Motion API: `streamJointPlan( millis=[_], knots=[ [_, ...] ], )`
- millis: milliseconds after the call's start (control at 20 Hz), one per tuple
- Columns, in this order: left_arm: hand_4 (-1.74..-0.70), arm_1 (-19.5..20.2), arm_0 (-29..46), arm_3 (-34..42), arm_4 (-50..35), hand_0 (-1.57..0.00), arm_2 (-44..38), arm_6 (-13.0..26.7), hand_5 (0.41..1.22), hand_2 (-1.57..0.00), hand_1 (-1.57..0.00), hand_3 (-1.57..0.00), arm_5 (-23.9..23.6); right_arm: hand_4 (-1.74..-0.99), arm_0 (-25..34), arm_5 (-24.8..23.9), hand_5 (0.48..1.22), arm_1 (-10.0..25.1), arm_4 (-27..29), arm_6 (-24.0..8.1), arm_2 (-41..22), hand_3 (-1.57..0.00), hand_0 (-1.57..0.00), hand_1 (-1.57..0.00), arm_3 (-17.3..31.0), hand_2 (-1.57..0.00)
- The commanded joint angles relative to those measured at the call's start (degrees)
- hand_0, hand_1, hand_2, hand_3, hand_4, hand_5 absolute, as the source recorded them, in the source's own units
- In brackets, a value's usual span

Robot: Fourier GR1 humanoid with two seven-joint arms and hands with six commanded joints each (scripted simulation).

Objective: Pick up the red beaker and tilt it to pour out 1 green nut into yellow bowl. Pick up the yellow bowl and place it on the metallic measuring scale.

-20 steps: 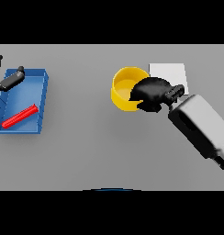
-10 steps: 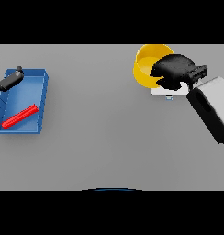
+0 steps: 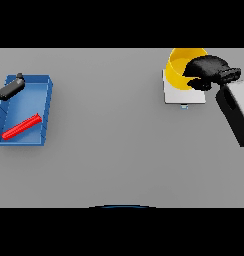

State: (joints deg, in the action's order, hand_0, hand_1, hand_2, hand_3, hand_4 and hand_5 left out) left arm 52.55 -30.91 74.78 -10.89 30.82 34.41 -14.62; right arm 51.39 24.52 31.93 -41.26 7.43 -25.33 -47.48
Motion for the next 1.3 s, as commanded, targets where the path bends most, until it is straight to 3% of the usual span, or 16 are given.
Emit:
streamJointPlan(
  millis=[0, 150, 350, 600, 700, 750, 800, 900, 1000, 1100, 1250],
  knots=[
    [-0.82, 0.36, 0.34, -0.25, 0.13, 0.00, -0.10, -0.49, 0.759, 0.00, 0.00, 0.00, 0.04, -1.722, 0.27, -1.39, 1.221, -0.61, -0.36, 0.61, -0.18, -1.25, -1.57, -1.57, 2.38, -1.57],
    [-0.81, 0.94, 0.79, 0.43, -0.02, 0.00, -0.14, -0.54, 0.753, 0.00, 0.00, 0.00, 0.24, -1.724, 0.72, -4.64, 1.221, -1.71, -0.52, 2.72, -0.77, -1.39, -1.57, -1.57, 6.92, -1.57],
    [-0.80, 0.81, -0.08, 0.01, 0.17, 0.00, -0.24, 0.21, 0.733, 0.00, 0.00, 0.00, 0.12, -1.727, 1.58, -7.51, 1.221, -3.63, -0.75, 2.11, -1.26, -1.48, -1.57, -1.52, 11.94, -1.56],
    [-0.81, 0.28, -0.65, -1.14, 0.01, 0.00, -0.26, -0.38, 0.734, 0.00, 0.00, 0.00, 0.87, -1.721, 2.77, -8.94, 1.221, -4.25, -0.22, 3.60, -1.71, -1.48, -1.55, -1.42, 16.36, -1.57],
    [-0.81, 0.38, -0.93, -0.62, -0.04, 0.00, -0.29, -0.45, 0.740, 0.00, 0.00, 0.00, 0.90, -1.728, 3.97, -8.59, 1.221, -4.93, 0.22, 4.05, -1.77, -1.17, -1.54, -1.41, 18.60, -1.57],
    [-0.81, 0.26, -0.59, -0.55, -0.24, 0.00, -0.24, -0.55, 0.745, 0.00, 0.00, 0.00, 0.95, -1.659, 4.17, -8.31, 1.221, -5.03, 0.40, 3.84, -1.50, -1.02, -1.54, -1.44, 19.61, -1.50],
    [-0.81, -0.68, -1.33, -1.76, 0.05, 0.00, 0.12, -0.08, 0.745, 0.00, 0.00, 0.00, 1.14, -1.596, 4.32, -8.06, 1.134, -5.22, 0.64, 3.21, -1.31, -0.91, -1.52, -1.35, 20.18, -1.35],
    [-0.81, -1.02, -1.34, -1.80, 0.28, 0.00, 0.34, 0.18, 0.744, 0.00, 0.00, 0.00, 0.84, -1.504, 4.88, -7.72, 0.983, -5.45, 1.03, 3.40, -0.86, -0.76, -0.98, -0.87, 20.99, -0.95],
    [-0.81, -1.13, -1.43, -2.75, 0.61, 0.00, 0.33, -0.52, 0.742, 0.00, 0.00, 0.00, 0.87, -1.444, 5.12, -7.05, 0.887, -5.32, 0.80, 4.47, -1.15, -0.67, -0.62, -0.55, 21.84, -0.69],
    [-0.81, -1.12, -1.75, -2.94, 0.68, 0.00, 0.35, -0.74, 0.738, 0.00, 0.00, 0.00, 1.18, -1.410, 5.27, -6.54, 0.821, -5.62, 0.86, 4.51, -1.25, -0.60, -0.40, -0.35, 21.63, -0.52],
    [-0.81, -1.59, -2.39, -4.20, 0.33, 0.00, -0.10, -1.01, 0.737, 0.00, 0.00, 0.00, 1.39, -1.372, 5.95, -6.53, 0.766, -5.96, 0.27, 6.17, -1.70, -0.51, -0.20, -0.18, 23.30, -0.34]
  ],
)
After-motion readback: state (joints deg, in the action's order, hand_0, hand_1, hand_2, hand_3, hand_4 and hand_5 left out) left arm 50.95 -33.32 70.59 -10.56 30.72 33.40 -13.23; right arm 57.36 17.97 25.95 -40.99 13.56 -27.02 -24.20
